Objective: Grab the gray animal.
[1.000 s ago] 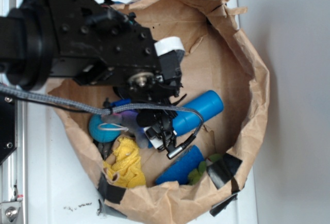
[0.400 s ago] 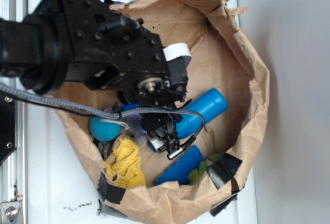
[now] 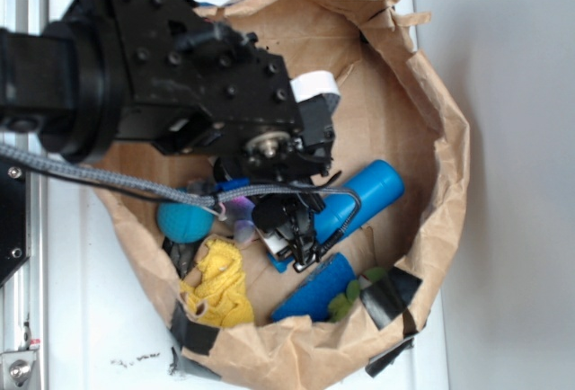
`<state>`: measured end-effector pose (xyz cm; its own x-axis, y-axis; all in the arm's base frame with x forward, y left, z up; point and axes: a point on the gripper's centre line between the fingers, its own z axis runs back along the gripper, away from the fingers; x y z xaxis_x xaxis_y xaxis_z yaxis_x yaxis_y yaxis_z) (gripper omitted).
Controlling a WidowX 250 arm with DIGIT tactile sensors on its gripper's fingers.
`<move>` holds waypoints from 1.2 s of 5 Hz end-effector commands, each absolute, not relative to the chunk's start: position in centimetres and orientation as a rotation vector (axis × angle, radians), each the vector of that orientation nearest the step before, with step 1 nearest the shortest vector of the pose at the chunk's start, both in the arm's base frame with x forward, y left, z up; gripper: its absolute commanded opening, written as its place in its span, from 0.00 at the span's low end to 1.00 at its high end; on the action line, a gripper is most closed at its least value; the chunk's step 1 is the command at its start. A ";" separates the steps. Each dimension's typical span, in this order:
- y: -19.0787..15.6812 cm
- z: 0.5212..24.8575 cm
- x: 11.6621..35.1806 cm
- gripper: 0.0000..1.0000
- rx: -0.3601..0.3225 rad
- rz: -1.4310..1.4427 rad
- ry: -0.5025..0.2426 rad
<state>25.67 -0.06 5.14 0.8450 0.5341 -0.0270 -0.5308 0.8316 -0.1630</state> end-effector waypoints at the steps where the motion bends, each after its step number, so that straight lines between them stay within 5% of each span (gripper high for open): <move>1: 0.8 6.6 27.4 0.00 -0.191 0.580 -0.088; 4: 2.3 11.3 26.8 0.00 -0.251 0.575 -0.073; 6: 2.4 11.8 26.1 0.00 -0.271 0.547 -0.076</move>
